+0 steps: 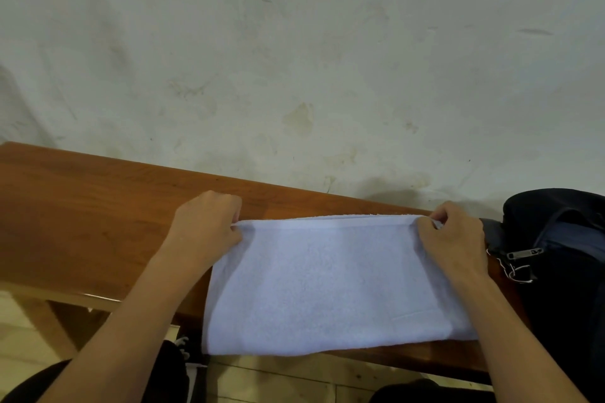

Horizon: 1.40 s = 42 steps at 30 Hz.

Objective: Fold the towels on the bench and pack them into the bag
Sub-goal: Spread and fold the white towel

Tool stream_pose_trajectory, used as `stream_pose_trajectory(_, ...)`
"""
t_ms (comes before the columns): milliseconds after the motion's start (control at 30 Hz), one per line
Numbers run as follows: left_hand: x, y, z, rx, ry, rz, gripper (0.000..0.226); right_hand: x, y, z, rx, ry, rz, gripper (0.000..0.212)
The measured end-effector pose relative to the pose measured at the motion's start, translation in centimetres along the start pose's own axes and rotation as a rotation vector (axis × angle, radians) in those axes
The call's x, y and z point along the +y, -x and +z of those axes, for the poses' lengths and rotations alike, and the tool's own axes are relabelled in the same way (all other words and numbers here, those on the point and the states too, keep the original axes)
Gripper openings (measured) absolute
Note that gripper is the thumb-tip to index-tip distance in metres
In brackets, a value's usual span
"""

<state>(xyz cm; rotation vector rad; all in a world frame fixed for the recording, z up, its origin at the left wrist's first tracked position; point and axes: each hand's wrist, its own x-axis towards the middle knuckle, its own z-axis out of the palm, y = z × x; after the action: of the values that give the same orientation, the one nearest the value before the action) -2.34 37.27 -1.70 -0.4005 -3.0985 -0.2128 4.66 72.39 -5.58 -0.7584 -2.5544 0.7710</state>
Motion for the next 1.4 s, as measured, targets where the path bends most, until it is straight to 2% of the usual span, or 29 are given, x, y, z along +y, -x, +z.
stream_pose_trajectory(133,-1.6,-0.2,0.0,-0.046,0.356,-0.054,0.007,0.1,0.0,-0.1,-0.009,0.01,-0.006,0.012)
stream_pose_trajectory(200,-2.2,-0.3,0.1,-0.101,0.404,-0.057,0.008,0.2,0.0,-0.1,-0.009,0.018,-0.01,0.011)
stream_pose_trajectory(400,-1.7,-0.6,0.6,-0.118,0.388,-0.189,0.006,-0.2,0.2,-0.2,-0.027,0.018,-0.021,0.007)
stream_pose_trajectory(500,-1.4,-0.6,0.6,-0.133,0.368,-0.224,0.013,-0.1,0.3,-0.2,-0.029,0.018,-0.04,0.006)
stream_pose_trajectory(700,-1.0,-0.1,0.5,-0.212,0.261,-0.198,0.011,-0.1,0.4,-0.2,-0.005,-0.038,-0.066,0.006)
stream_pose_trajectory(833,-1.2,0.2,0.3,-0.277,0.226,-0.154,0.031,-0.6,0.6,-0.1,0.055,-0.114,-0.073,0.004)
stream_pose_trajectory(900,-1.0,0.2,0.2,-0.26,0.184,-0.148,0.024,-0.7,0.7,0.0,0.08,-0.181,-0.055,0.006)
stream_pose_trajectory(967,-1.0,0.0,-0.1,-0.215,0.164,-0.155,0.017,-1.0,0.9,0.0,0.099,-0.272,-0.047,0.006)
stream_pose_trajectory(1033,-1.2,-0.4,-0.5,-0.082,0.153,-0.147,0.012,-1.6,0.7,-0.1,0.157,-0.311,-0.043,0.006)
stream_pose_trajectory(1100,-1.8,-0.9,-0.7,0.187,0.229,-0.11,0.018,-1.9,0.4,0.0,0.206,-0.38,-0.014,0.009)
stream_pose_trajectory(1167,-2.0,-0.8,-1.2,0.441,0.403,-0.097,0.025,-2.3,0.1,0.0,0.208,-0.534,-0.014,0.015)
stream_pose_trajectory(1267,-1.7,-0.4,-2.3,0.724,0.668,-0.052,0.028,-3.6,0.5,-0.3,0.264,-0.826,-0.085,0.017)
stream_pose_trajectory(1333,-2.1,-0.1,-2.4,0.815,0.636,0.082,0.027,-4.3,1.1,-0.9,0.323,-0.895,-0.143,0.013)
stream_pose_trajectory(1400,-3.2,0.6,-1.7,0.775,0.621,0.162,0.024,-3.7,1.7,-1.3,0.309,-0.839,-0.181,0.012)
